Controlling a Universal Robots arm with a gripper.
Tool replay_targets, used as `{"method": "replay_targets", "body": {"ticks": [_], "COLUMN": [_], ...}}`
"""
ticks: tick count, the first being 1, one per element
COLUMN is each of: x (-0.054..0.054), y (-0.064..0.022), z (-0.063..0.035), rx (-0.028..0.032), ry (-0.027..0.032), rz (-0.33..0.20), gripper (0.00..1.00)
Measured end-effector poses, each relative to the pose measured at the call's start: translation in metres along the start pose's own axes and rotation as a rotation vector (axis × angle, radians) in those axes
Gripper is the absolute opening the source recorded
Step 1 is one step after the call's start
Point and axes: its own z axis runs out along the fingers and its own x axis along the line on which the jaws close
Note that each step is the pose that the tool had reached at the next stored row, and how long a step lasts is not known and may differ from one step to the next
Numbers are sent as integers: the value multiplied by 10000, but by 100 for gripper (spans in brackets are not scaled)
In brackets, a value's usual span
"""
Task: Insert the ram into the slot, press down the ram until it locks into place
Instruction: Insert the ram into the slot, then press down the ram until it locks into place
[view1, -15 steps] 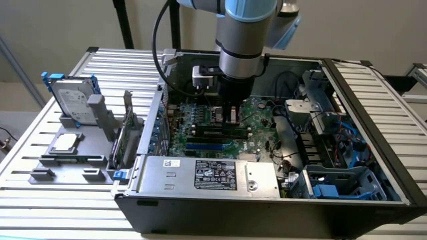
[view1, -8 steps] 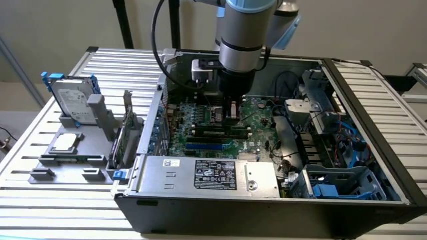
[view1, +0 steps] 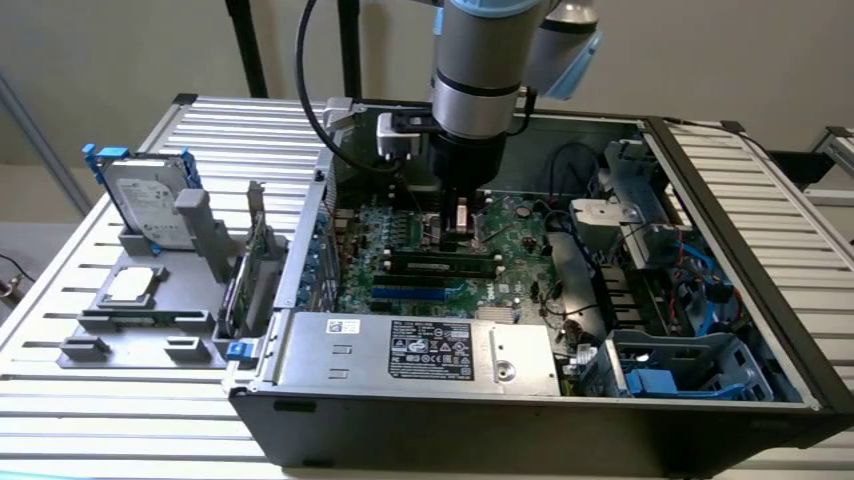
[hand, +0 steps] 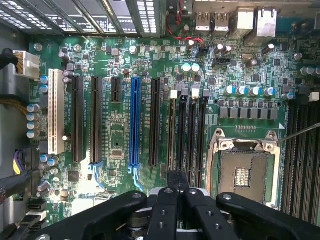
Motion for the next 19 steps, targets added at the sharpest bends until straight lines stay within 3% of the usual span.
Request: {"method": "replay_targets", "body": {"ticks": [13,19], "x": [0,-1], "y": [1,-1], "z": [0,50], "rx": [-2,-1], "ry": [-1,-3], "rz": [0,-1], "gripper": [11,11]}}
